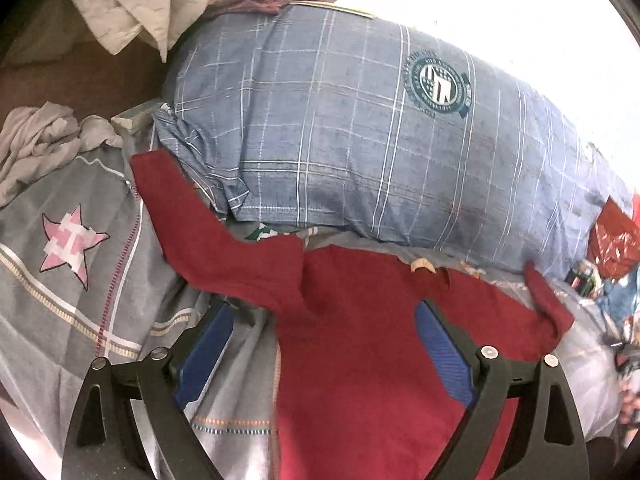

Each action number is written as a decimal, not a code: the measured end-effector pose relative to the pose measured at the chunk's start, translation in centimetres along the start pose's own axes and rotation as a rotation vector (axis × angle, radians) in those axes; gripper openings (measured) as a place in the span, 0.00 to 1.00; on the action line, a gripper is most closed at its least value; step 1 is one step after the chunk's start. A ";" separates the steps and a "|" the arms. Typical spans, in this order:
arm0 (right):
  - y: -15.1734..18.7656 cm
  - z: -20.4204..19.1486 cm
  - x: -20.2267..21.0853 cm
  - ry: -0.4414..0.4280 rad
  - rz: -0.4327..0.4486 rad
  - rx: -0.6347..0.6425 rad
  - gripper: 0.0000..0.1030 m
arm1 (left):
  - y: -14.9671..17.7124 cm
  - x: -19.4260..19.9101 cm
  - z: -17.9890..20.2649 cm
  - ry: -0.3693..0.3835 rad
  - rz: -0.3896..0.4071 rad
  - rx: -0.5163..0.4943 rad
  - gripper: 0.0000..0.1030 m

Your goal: Fold small clothes

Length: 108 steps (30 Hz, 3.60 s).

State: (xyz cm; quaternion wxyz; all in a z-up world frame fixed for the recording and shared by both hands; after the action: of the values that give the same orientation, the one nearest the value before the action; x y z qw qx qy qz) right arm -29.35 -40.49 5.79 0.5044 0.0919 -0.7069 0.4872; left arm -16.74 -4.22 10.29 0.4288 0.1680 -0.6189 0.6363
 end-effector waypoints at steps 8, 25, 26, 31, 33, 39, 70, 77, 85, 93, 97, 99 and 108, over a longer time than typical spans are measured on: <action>0.6 -9.2 6.3 -0.162 0.079 0.101 1.00 | -2.8 -3.1 0.6 -0.044 -0.039 -0.026 0.90; -2.6 -20.5 -3.9 -0.177 0.056 0.175 1.00 | -4.6 -12.1 0.3 -0.123 -0.073 -0.017 0.90; -2.7 -20.7 -4.6 -0.164 0.058 0.184 1.00 | -4.4 -13.1 0.2 -0.128 -0.090 -0.021 0.89; -2.5 -21.2 -7.1 -0.154 0.102 0.244 1.00 | -4.1 -15.7 -0.9 -0.141 -0.135 -0.032 0.89; -2.4 -21.4 -8.0 -0.153 0.095 0.257 1.00 | -4.3 -16.3 -1.2 -0.149 -0.139 -0.024 0.89; -1.9 -21.0 -10.0 -0.139 0.060 0.286 0.99 | -4.5 -17.1 -1.2 -0.165 -0.133 -0.027 0.89; -1.7 -20.8 -11.6 -0.224 0.037 0.217 0.99 | -4.2 -17.1 -1.5 -0.141 -0.150 0.003 0.89; -0.9 -22.1 -11.9 -0.193 0.024 0.298 0.98 | -4.2 -17.3 -1.5 -0.148 -0.156 -0.004 0.89; -0.3 -22.6 -12.7 -0.162 0.010 0.327 0.95 | -4.4 -16.6 -1.9 -0.127 -0.144 0.013 0.89; -0.2 -22.3 -13.0 -0.170 -0.013 0.315 0.91 | -4.4 -16.7 -1.7 -0.128 -0.151 0.017 0.89; -0.1 -22.3 -13.3 -0.173 -0.025 0.312 0.91 | -4.4 -16.8 -1.8 -0.131 -0.156 0.013 0.89; -0.1 -22.2 -13.5 -0.172 -0.031 0.306 0.91 | -4.4 -16.6 -2.0 -0.126 -0.155 0.019 0.89; -0.6 -23.5 -13.3 -0.163 -0.046 0.316 0.91 | -3.8 -15.0 -4.5 -0.185 -0.158 0.063 0.89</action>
State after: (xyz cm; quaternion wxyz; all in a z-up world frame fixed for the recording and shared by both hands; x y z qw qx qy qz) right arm -8.06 -27.24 -4.16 0.4358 0.2254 -0.6578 0.5714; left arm -3.78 -5.61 0.73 0.4130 0.2876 -0.6203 0.6016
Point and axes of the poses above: each gripper's, at about its wrist camera, not at the fingertips, and x roughly against the way its jaws point, z to its right, y to its underside, the point moved 8 cm from there along -x, roughly the way its jaws point, and after that the axes turned 13 degrees about -z, right-handed, at the moved point
